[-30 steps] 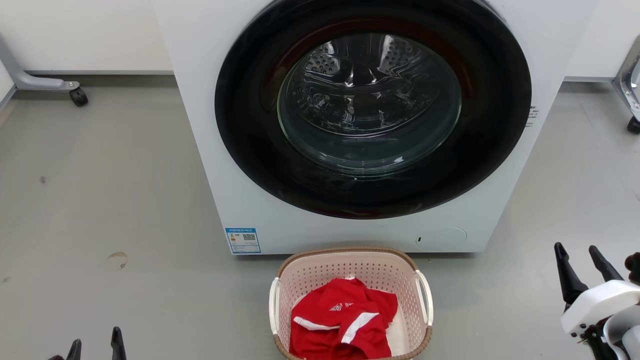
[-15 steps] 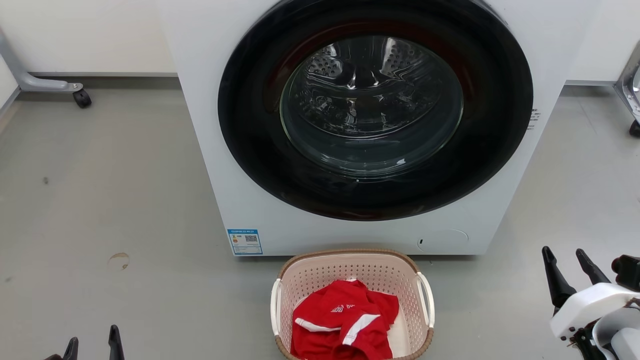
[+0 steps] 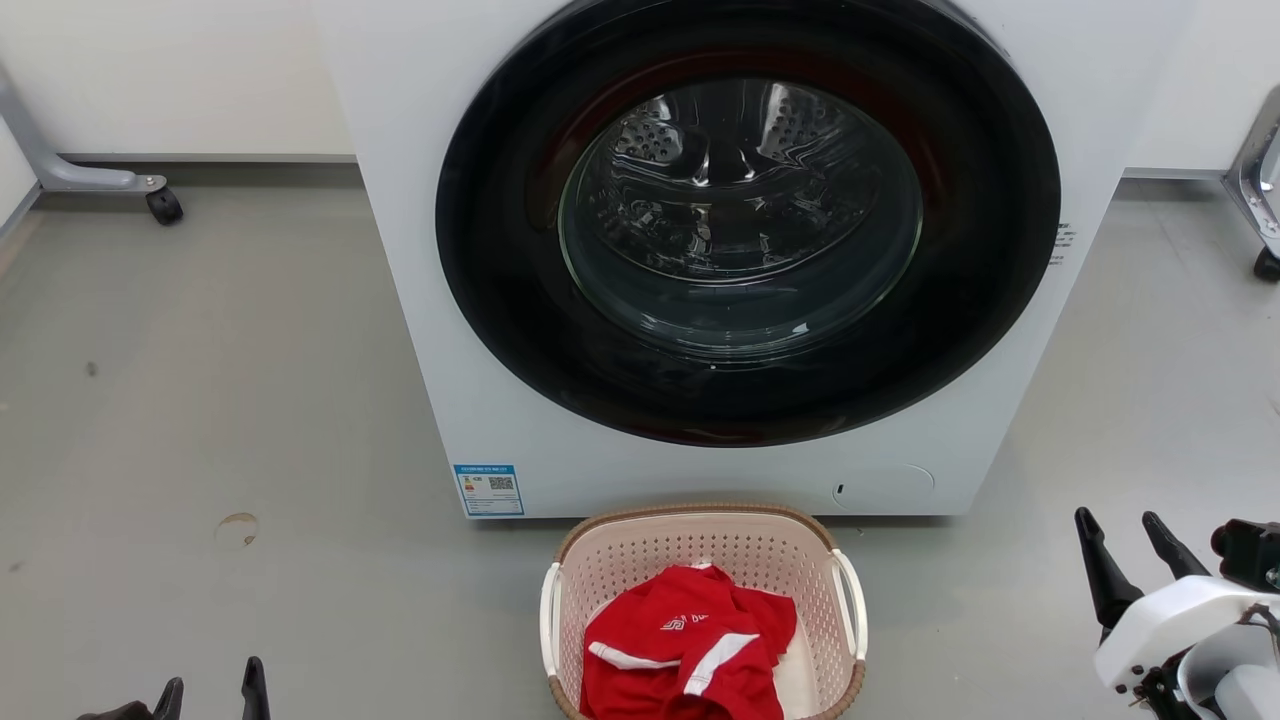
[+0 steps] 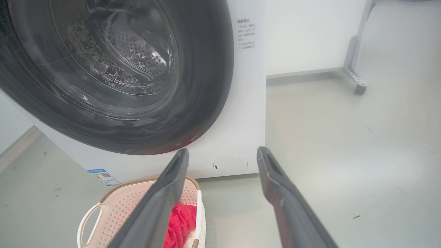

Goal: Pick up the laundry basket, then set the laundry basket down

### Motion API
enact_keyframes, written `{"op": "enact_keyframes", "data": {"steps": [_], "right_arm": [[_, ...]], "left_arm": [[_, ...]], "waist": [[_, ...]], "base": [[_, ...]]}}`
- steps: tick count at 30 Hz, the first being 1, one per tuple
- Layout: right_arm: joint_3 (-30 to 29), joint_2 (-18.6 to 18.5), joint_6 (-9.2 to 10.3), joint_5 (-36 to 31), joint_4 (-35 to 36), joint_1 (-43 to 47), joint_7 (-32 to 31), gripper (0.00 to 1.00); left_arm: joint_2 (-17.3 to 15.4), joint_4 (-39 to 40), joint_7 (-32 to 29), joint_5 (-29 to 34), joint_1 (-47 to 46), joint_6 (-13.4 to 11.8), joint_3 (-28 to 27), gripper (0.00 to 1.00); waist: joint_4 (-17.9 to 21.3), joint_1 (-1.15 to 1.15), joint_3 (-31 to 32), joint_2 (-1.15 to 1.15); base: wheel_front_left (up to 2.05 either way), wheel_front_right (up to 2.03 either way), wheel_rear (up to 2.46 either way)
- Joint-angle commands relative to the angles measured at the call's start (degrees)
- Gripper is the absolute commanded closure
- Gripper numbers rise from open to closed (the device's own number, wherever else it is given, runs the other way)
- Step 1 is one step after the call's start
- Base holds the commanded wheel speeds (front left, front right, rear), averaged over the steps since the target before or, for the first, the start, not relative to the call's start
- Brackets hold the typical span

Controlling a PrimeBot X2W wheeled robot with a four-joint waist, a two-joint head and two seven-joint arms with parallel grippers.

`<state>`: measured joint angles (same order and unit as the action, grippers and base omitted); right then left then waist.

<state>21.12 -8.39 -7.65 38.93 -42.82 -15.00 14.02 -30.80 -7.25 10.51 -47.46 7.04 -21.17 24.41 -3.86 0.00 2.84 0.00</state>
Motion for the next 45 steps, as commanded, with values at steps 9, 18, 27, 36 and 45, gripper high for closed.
{"op": "enact_keyframes", "data": {"steps": [9, 18, 27, 36, 45], "right_arm": [[1.62, -1.35, 0.16, 0.71, 0.44, -2.35, -0.54, 0.00], [0.93, -2.66, 0.16, -0.74, 5.77, -3.61, -2.94, 0.00], [-2.31, -4.54, 0.16, -4.15, 16.78, -1.30, -7.43, 0.00], [-8.43, -3.13, 0.16, -7.76, 27.02, 4.71, -12.69, 0.00], [-11.80, -0.59, 0.16, -10.71, 32.80, 7.55, -16.28, 0.00]], "left_arm": [[-2.32, 0.91, -1.69, -0.72, -2.66, 0.18, -1.83, 0.00], [-4.33, 5.26, -5.74, -1.36, -3.54, -0.93, -1.83, 0.00], [-6.58, 10.85, -7.56, -0.43, -5.28, -2.01, -2.18, 0.00], [-7.00, 14.69, -7.73, -0.24, -4.37, -3.99, -2.74, 0.00], [-7.15, 15.19, -8.00, -0.23, -3.68, -4.97, -2.73, 0.00]], "waist": [[0.17, 0.00, 0.11, 0.00], [-0.08, 0.00, 0.21, 0.00], [-0.22, 0.00, -0.28, 0.00], [0.05, 0.00, -0.50, 0.00], [0.08, 0.00, -0.60, 0.00]], "base": [[0.00, 0.00, 0.00], [0.00, 0.00, 0.00], [0.00, 0.00, 0.00], [0.00, 0.00, 0.00], [0.00, 0.00, 0.00]]}}
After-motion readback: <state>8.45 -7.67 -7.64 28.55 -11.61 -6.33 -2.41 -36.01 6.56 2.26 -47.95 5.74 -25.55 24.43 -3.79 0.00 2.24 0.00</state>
